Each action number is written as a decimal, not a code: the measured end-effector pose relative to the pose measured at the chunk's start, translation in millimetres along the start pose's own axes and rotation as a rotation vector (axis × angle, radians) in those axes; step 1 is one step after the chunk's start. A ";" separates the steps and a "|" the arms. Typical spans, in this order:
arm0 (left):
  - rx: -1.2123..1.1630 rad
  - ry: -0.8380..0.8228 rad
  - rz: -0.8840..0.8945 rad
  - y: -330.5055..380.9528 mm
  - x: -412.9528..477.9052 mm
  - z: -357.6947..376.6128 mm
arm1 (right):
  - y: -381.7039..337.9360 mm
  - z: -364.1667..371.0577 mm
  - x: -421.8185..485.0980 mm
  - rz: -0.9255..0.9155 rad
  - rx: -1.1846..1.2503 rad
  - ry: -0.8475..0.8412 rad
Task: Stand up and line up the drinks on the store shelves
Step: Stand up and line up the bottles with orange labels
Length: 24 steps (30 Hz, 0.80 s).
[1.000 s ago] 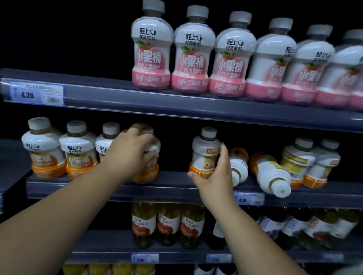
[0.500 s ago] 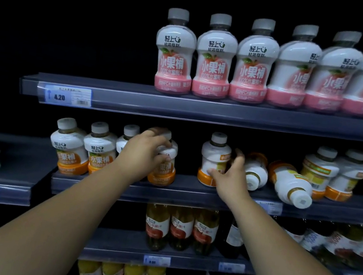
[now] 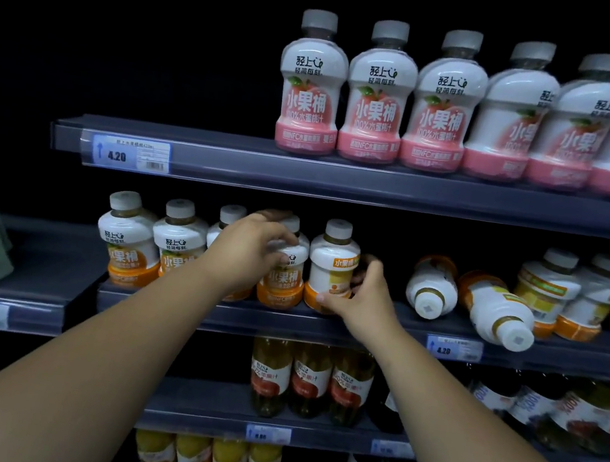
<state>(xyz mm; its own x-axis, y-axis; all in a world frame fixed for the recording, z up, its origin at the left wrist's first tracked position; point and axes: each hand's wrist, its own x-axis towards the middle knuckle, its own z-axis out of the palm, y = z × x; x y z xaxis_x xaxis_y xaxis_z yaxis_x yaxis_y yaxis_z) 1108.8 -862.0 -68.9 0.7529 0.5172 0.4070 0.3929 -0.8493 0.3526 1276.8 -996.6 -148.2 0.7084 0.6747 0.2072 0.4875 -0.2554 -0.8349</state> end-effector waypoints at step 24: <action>-0.072 0.039 -0.041 1.1 3.7 3.2 | -3.2 19.9 9.6 0.113 0.072 0.062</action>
<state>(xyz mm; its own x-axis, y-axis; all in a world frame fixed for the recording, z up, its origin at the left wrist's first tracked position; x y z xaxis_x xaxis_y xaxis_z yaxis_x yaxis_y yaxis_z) 1113.7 -861.4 -69.7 0.7152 0.5565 0.4228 0.3828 -0.8181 0.4291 1271.9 -975.5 -153.7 0.7877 0.6002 0.1389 0.3663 -0.2751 -0.8889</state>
